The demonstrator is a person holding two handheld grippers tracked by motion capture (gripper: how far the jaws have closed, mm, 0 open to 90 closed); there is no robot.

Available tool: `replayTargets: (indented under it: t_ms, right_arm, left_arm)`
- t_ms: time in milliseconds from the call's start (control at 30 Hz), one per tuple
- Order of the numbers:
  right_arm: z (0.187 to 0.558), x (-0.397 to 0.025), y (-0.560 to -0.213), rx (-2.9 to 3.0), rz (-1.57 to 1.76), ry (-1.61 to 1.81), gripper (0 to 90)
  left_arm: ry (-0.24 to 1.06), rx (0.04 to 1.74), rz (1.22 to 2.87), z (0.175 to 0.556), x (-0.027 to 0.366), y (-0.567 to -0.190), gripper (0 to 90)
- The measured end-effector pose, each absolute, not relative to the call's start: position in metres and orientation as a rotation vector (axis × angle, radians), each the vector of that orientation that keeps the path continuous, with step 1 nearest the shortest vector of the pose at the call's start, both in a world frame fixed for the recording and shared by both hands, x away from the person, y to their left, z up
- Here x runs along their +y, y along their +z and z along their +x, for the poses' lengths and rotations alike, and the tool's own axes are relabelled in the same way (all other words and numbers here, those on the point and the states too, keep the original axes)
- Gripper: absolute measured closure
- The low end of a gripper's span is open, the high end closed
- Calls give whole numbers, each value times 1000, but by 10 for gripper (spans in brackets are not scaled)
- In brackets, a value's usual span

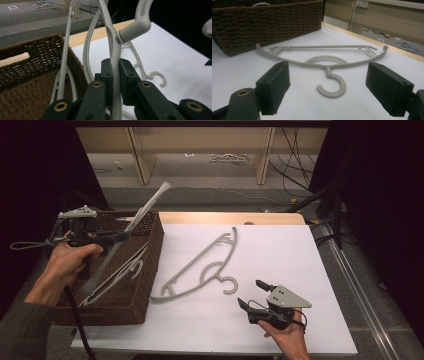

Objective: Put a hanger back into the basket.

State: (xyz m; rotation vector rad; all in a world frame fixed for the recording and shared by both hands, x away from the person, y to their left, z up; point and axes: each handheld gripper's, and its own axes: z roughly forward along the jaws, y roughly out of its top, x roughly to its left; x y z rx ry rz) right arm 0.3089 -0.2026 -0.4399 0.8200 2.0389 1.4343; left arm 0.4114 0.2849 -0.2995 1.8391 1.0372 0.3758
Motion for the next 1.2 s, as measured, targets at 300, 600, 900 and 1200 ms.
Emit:
replayTargets:
  t_ms: [300, 600, 900, 1200]
  right_arm:
    - [309, -203, -440, 2049, 817, 1427, 204]
    - [310, -202, -440, 2054, 809, 1431, 204]
    - [310, -202, -440, 2056, 807, 1428, 204]
    - [310, -201, -441, 2050, 811, 1426, 204]
  left_arm:
    - [432, 1028, 1863, 407, 304, -310, 824]
    - [478, 1011, 1900, 404, 322, -318, 824]
    - [502, 1005, 1948, 400, 335, -326, 824]
    - [520, 1001, 1998, 395, 343, -335, 824]
